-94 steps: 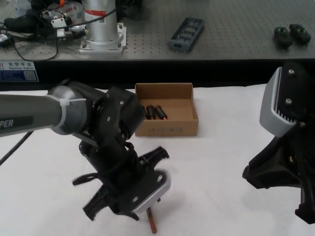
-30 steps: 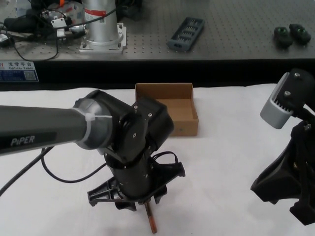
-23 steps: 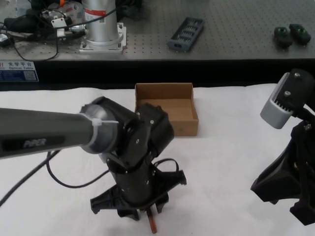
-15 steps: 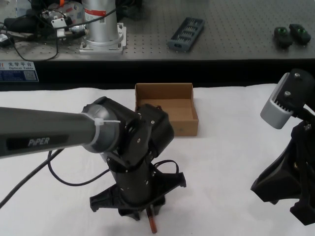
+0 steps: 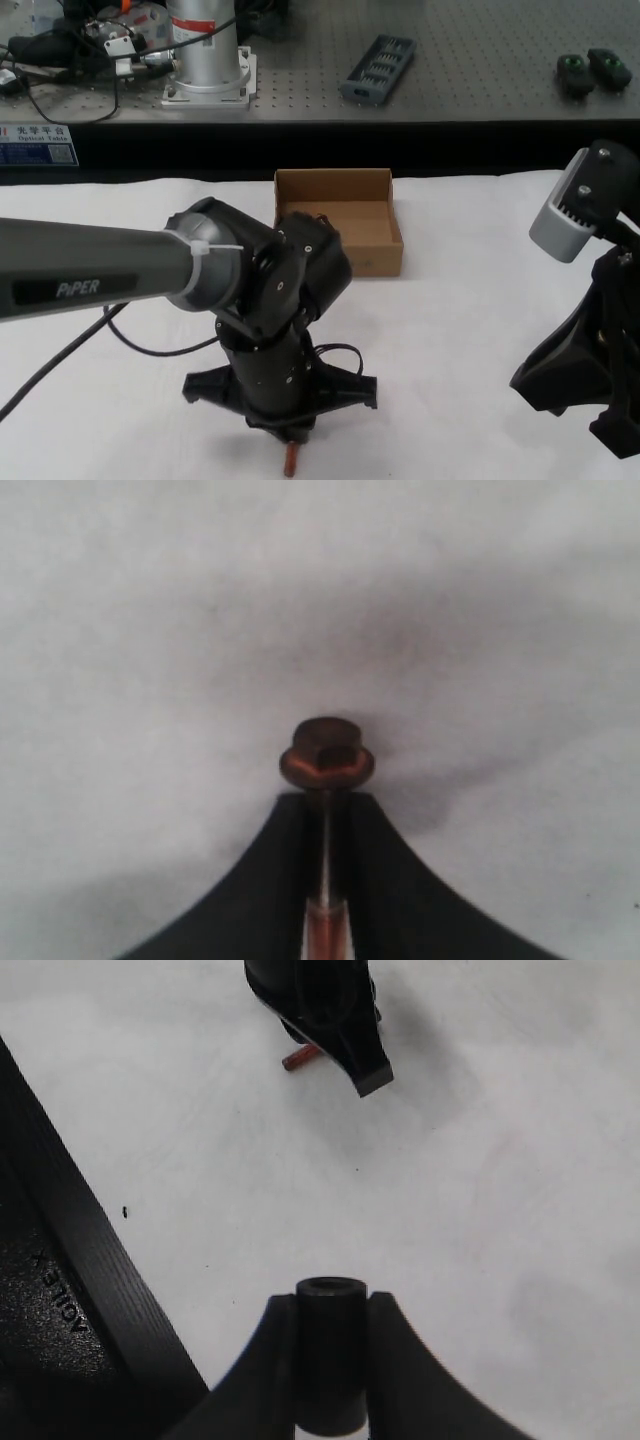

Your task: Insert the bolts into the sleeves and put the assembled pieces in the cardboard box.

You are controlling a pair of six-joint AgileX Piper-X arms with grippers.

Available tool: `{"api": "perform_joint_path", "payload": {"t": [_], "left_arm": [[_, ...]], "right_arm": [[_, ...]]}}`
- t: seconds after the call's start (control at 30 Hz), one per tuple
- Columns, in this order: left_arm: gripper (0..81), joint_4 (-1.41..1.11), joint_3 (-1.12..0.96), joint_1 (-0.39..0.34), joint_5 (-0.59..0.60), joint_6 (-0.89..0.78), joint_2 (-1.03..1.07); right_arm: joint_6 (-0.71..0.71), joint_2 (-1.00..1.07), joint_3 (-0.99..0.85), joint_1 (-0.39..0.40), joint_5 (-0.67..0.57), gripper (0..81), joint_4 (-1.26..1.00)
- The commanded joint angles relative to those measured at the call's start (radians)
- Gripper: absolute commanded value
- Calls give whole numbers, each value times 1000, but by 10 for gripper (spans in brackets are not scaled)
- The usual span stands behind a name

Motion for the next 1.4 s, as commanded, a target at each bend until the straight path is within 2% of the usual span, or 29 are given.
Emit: {"api": "perform_joint_path", "payload": {"t": [0.0, 0.23, 0.47, 0.77, 1.07, 1.37], "left_arm": [[6, -71, 1, -5, 1, 121, -14], [6, -166, 1, 32, 39, 224, -126], [6, -269, 1, 132, 198, 224, -236], [6, -375, 1, 242, 458, 221, -370], [6, -489, 1, 254, 651, 216, -476], [6, -489, 1, 254, 664, 216, -506]], "right_arm": [[-6, -15, 2, 1, -14, 25, 3], [1, -15, 2, 1, -91, 25, 3], [8, -15, 2, 1, -115, 25, -96], [170, 31, 2, 1, -206, 25, -410], [295, 140, 2, 4, -265, 25, -675], [428, 171, 2, 13, -264, 25, -895]]}}
